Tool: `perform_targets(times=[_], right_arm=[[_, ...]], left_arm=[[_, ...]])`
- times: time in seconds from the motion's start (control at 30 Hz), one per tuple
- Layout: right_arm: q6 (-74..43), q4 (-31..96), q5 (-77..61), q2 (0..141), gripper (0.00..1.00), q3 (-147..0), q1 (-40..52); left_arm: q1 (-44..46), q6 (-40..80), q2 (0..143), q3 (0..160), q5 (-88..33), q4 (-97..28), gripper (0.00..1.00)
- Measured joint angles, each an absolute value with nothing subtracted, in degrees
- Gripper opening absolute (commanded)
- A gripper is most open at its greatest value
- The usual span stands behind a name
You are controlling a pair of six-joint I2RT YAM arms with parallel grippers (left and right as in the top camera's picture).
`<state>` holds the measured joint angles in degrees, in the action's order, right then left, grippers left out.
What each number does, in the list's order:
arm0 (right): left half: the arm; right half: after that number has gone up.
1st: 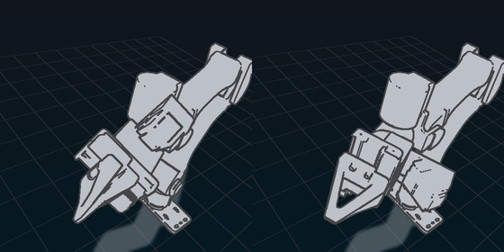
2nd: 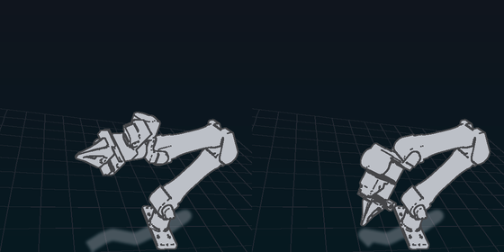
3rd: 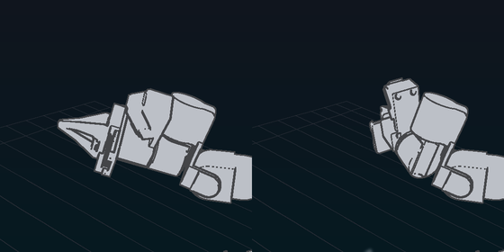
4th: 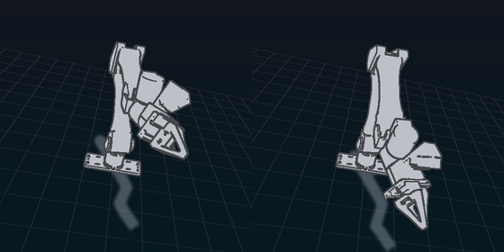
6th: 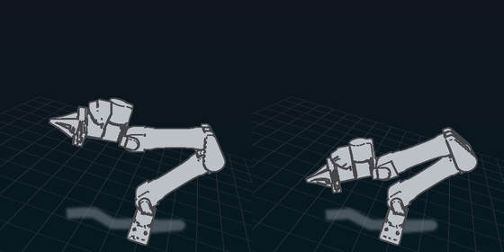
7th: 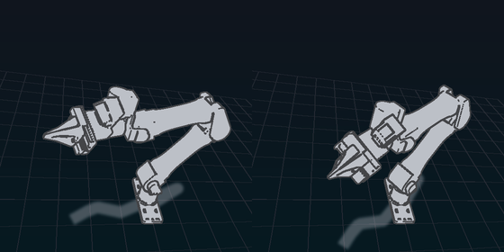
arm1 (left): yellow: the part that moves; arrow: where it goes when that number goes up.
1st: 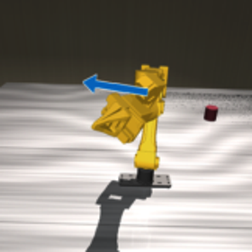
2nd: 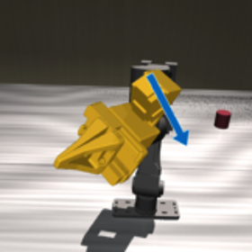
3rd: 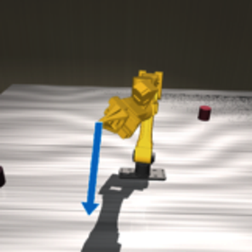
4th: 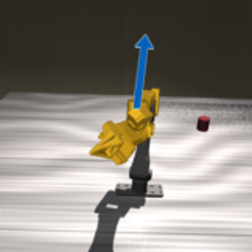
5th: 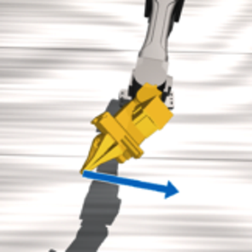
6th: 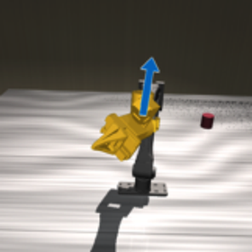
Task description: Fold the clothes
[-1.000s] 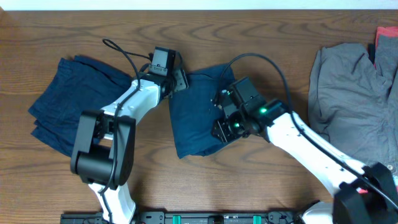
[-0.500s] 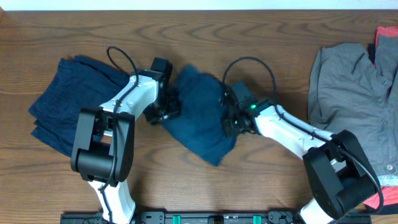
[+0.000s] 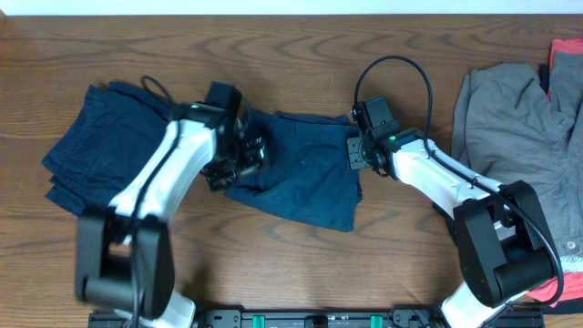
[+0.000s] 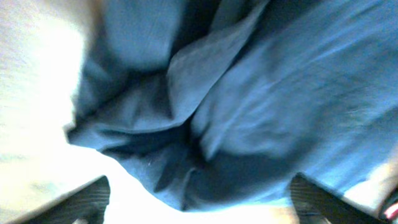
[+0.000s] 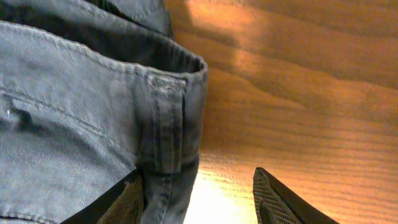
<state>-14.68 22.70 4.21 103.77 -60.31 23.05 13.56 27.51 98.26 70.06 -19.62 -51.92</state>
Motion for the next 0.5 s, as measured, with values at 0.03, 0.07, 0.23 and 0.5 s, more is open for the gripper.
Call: perform_targets(times=[0.03, 0.07, 0.23, 0.5], right_arm=[[-14.66, 23.14, 4.29, 103.77, 0.55, -60.34, 23.05], [-14.66, 23.53, 4.34, 103.77, 0.55, -60.36, 23.05], [-14.66, 25.3, 4.6, 103.77, 0.55, -60.38, 23.05], [-14.66, 26.13, 4.6, 103.77, 0.56, -60.4, 23.05]], left_arm=[[13.47, 27.53, 96.27, 70.06, -18.24, -50.26, 0.98], [13.39, 27.44, 94.74, 70.11, -16.99, -48.71, 0.98], [13.39, 26.41, 94.08, 70.13, -13.32, -42.81, 0.98], [13.39, 17.8, 103.46, 70.11, -12.27, -35.38, 0.98]])
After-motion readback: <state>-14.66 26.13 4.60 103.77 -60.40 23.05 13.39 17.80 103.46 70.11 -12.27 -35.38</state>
